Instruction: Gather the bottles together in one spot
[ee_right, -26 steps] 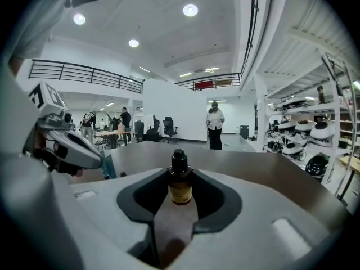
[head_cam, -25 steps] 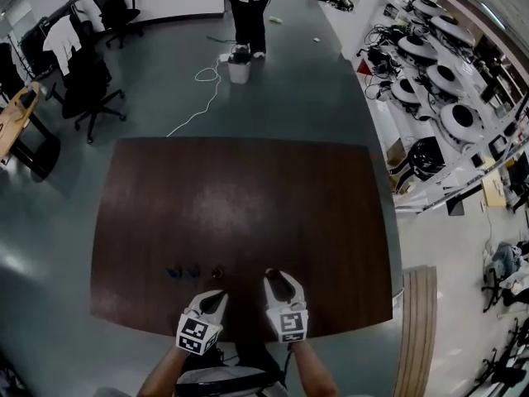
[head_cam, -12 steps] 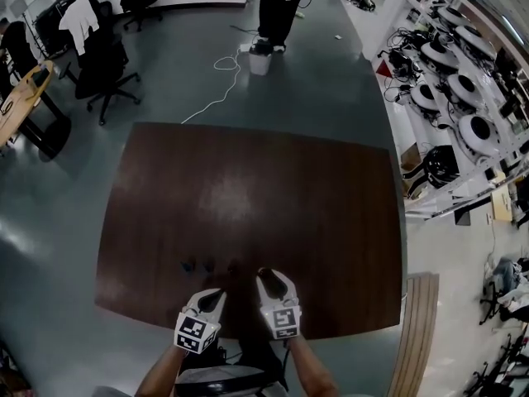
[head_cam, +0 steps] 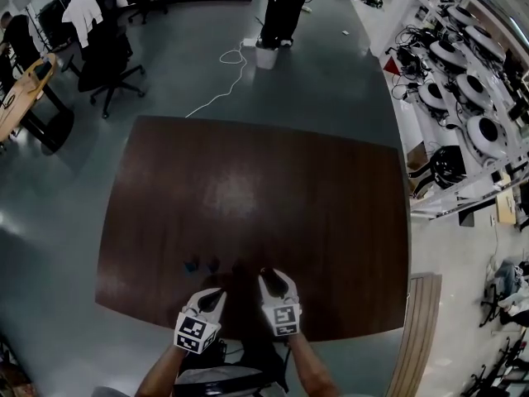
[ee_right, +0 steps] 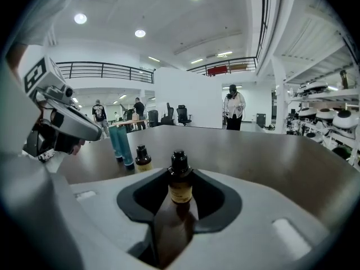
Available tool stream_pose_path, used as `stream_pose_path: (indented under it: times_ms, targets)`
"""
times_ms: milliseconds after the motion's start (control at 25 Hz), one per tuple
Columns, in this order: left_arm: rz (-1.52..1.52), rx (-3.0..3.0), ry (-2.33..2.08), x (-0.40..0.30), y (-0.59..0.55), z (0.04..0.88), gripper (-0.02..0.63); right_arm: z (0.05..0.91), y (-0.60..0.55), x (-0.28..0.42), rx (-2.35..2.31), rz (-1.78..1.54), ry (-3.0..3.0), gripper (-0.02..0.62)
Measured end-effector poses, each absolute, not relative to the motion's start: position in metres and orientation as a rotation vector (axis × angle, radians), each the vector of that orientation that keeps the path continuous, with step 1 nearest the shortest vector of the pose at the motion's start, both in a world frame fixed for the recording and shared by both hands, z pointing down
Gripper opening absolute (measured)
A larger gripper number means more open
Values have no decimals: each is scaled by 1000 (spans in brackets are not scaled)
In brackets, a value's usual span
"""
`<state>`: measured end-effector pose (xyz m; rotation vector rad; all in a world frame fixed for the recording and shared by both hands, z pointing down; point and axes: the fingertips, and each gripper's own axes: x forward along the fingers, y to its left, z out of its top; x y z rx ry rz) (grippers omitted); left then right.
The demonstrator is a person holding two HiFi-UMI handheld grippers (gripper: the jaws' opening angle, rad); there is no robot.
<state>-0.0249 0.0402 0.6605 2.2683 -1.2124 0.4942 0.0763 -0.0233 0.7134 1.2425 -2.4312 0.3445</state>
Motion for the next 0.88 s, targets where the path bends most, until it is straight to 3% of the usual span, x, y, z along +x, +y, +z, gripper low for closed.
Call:
stream_pose_path:
  times_ms: [880]
  targets:
    - [502, 2261, -1200, -28, 37, 667, 0, 724, -23, 79, 1270, 351, -2428, 130]
